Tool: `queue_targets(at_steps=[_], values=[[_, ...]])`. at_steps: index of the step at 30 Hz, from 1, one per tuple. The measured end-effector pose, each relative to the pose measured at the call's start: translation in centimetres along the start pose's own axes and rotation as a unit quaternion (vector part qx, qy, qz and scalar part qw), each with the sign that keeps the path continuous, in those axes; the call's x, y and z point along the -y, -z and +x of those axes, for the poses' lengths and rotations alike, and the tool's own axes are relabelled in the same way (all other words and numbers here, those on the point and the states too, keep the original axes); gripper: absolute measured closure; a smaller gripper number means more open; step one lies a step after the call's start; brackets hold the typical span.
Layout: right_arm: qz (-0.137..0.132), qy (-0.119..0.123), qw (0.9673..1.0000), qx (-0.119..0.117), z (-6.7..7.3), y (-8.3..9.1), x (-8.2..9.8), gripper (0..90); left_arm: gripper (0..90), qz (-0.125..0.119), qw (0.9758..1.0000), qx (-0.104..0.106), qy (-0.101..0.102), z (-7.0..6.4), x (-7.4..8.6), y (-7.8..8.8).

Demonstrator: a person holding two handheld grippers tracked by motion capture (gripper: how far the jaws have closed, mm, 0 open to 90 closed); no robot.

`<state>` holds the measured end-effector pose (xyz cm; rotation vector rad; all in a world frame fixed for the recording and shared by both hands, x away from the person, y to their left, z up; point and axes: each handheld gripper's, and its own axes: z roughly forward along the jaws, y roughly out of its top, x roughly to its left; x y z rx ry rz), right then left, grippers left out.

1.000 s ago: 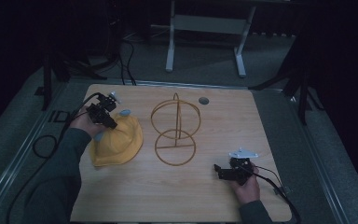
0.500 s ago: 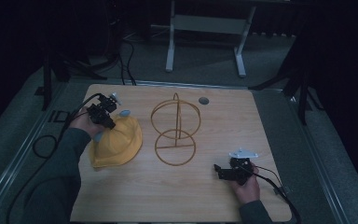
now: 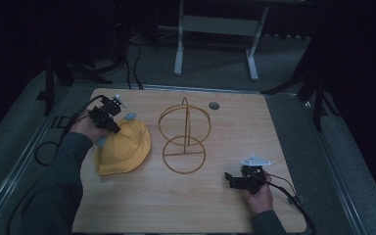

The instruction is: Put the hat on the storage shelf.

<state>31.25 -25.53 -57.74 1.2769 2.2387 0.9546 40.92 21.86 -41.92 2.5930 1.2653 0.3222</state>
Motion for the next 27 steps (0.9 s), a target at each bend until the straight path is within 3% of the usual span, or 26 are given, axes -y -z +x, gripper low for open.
queue_targets(at_steps=[18,27], values=[[0.000,-0.001,1.0000,0.000,0.0,0.0,0.0,12.8,83.8,-0.013,0.9999,0.006,0.003,0.5,0.6,1.2],[0.000,0.000,1.0000,0.000,0.0,0.0,0.0,12.8,83.8,-0.019,0.9998,0.003,-0.009,0.2,0.6,2.4]])
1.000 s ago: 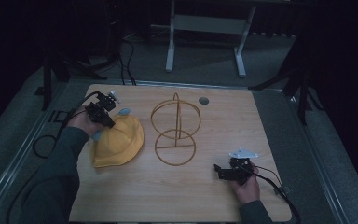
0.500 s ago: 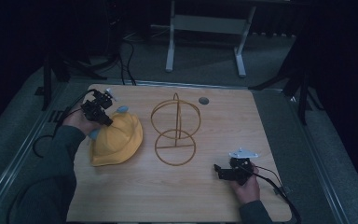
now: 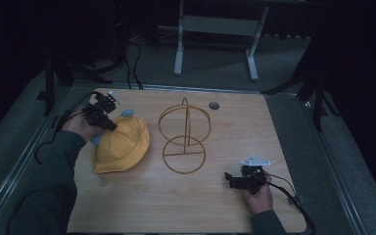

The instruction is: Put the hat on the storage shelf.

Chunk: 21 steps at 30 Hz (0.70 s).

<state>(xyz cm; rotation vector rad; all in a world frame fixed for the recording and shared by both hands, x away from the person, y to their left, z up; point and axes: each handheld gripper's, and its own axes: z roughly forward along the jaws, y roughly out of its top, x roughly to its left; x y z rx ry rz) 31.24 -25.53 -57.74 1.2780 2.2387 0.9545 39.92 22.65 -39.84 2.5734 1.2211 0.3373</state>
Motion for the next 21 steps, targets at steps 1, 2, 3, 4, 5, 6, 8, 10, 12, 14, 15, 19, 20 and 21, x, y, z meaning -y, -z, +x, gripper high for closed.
queue_targets(at_steps=[1,2,3,4,5,6,8,10,12,14,15,19,20,21], values=[[0.000,0.000,1.0000,0.000,0.0,0.0,0.0,12.8,83.8,-0.001,1.0000,0.000,-0.001,-0.1,0.0,0.2],[0.000,0.000,1.0000,0.000,0.0,0.0,0.0,12.8,83.8,-0.002,1.0000,-0.001,-0.003,-0.1,0.0,0.3],[-0.001,0.001,1.0000,0.000,0.0,0.0,0.0,12.8,83.8,-0.003,1.0000,0.000,-0.005,-0.1,-0.1,0.4],[-0.001,0.001,1.0000,0.000,0.0,0.0,0.0,12.8,83.8,-0.006,1.0000,0.000,-0.005,-0.2,-0.1,0.5],[0.000,0.000,1.0000,0.000,0.0,0.0,0.0,12.8,83.8,-0.007,1.0000,-0.001,-0.006,-0.2,-0.1,0.6],[0.000,0.000,1.0000,0.000,0.0,0.0,0.0,12.8,83.8,-0.008,0.9999,-0.003,-0.008,-0.3,-0.1,0.7],[-0.001,0.001,1.0000,0.000,0.0,0.0,0.0,12.8,83.8,-0.010,0.9999,-0.003,-0.011,-0.4,-0.1,0.8],[0.000,0.000,1.0000,0.000,0.0,0.0,0.0,12.8,83.8,-0.011,0.9998,-0.003,-0.014,-0.5,-0.1,0.9],[0.000,0.000,1.0000,0.000,0.0,0.0,0.0,12.8,83.8,-0.011,0.9998,-0.003,-0.019,-0.7,-0.1,1.1],[0.000,0.000,1.0000,0.000,0.0,0.0,0.0,12.8,83.8,-0.013,0.9996,-0.001,-0.026,-0.9,-0.2,1.3],[0.000,0.000,1.0000,0.000,0.0,0.0,0.0,12.8,83.8,-0.014,0.9995,-0.002,-0.027,-1.0,-0.3,1.3],[-0.001,0.000,1.0000,0.000,0.0,0.0,0.0,12.8,83.8,-0.014,0.9992,-0.005,-0.037,-1.3,-0.5,1.8],[-0.001,0.000,1.0000,0.000,0.0,0.0,0.0,12.8,83.8,-0.015,0.9991,-0.004,-0.039,-1.4,-0.5,2.0],[-0.001,-0.001,1.0000,0.000,0.0,0.0,0.0,12.8,83.8,-0.016,0.9991,-0.005,-0.039,-1.5,-0.6,2.1]])
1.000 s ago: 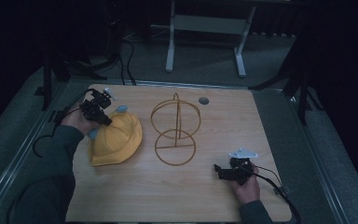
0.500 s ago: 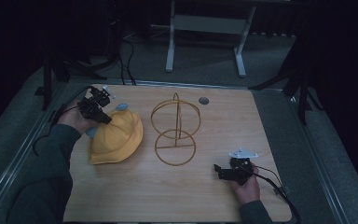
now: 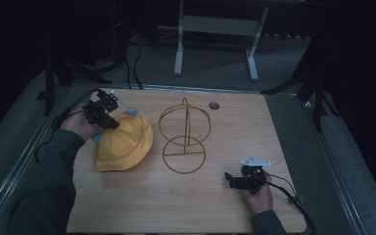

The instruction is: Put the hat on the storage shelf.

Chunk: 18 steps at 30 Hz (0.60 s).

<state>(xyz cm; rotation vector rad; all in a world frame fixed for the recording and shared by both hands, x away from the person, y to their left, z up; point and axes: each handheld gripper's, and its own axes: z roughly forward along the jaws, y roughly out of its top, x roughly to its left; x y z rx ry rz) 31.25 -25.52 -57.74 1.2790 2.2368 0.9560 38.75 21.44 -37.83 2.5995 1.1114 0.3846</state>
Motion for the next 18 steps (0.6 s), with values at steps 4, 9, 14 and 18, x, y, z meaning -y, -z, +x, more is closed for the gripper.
queue_targets(at_steps=[4,9,14,18], values=[[0.000,0.000,1.0000,0.000,0.0,0.0,0.0,12.8,83.8,-0.008,0.9999,-0.005,-0.005,-0.2,-0.2,0.6],[0.000,0.000,1.0000,0.000,0.0,0.0,0.0,12.8,83.8,-0.023,0.9997,-0.007,-0.008,-0.4,-0.3,1.4],[0.000,-0.001,1.0000,0.000,0.0,0.0,0.0,12.8,83.8,-0.028,0.9995,-0.005,-0.014,-0.5,-0.5,2.2],[0.000,-0.001,1.0000,0.000,0.0,0.0,0.0,12.8,83.8,-0.033,0.9992,-0.002,-0.021,-0.7,-0.6,2.8]])
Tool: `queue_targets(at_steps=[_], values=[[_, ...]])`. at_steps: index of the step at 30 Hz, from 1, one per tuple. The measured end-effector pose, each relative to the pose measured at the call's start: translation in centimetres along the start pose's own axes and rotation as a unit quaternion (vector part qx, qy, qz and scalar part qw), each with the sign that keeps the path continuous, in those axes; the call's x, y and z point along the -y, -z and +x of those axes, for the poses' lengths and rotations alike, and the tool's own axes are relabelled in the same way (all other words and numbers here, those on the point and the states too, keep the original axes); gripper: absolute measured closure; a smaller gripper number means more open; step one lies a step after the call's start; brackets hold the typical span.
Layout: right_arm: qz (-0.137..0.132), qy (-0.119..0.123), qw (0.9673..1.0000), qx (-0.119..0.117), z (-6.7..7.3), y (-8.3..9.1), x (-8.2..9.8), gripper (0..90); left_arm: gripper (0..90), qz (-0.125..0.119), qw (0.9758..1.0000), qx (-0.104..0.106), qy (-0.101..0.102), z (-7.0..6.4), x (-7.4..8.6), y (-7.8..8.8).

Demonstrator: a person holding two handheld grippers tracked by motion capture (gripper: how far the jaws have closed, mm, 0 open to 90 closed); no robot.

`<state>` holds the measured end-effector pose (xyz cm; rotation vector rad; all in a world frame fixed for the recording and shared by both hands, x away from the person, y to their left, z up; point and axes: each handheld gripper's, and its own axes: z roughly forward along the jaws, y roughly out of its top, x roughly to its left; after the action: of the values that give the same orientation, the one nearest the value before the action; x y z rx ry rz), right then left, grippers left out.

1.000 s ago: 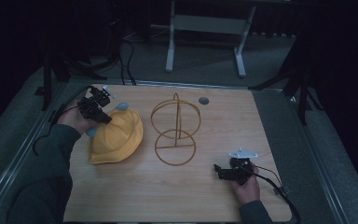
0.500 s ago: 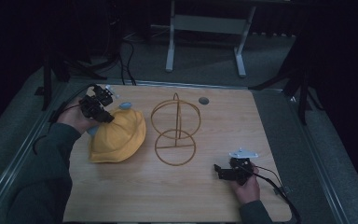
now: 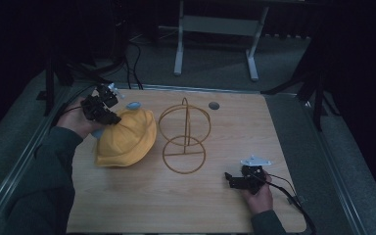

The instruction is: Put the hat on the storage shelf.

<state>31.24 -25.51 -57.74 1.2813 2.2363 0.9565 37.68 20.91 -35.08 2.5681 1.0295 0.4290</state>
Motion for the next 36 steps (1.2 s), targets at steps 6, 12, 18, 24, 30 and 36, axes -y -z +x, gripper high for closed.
queue_targets(at_steps=[6,12,18,24,30,36], values=[[0.000,0.000,1.0000,0.000,0.0,0.0,0.0,12.8,83.8,-0.007,0.9999,0.005,-0.008,-0.1,-0.2,0.7],[0.001,0.000,1.0000,0.000,0.0,0.0,0.0,12.8,83.8,-0.020,0.9997,0.010,-0.011,0.2,-0.2,1.6],[0.001,0.000,1.0000,0.000,0.0,0.0,0.0,12.8,83.9,-0.019,0.9996,0.012,-0.019,0.2,-0.3,2.1],[0.001,0.000,1.0000,0.000,0.0,0.0,0.0,12.8,83.9,-0.024,0.9992,0.015,-0.027,0.2,-0.5,2.7],[0.001,0.000,1.0000,0.000,0.0,0.0,0.0,12.8,83.9,-0.019,0.9992,0.015,-0.033,0.0,-0.6,2.8],[0.001,0.000,1.0000,0.000,0.0,0.0,0.0,12.8,83.9,-0.028,0.9988,0.021,-0.033,0.1,-0.5,3.2]])
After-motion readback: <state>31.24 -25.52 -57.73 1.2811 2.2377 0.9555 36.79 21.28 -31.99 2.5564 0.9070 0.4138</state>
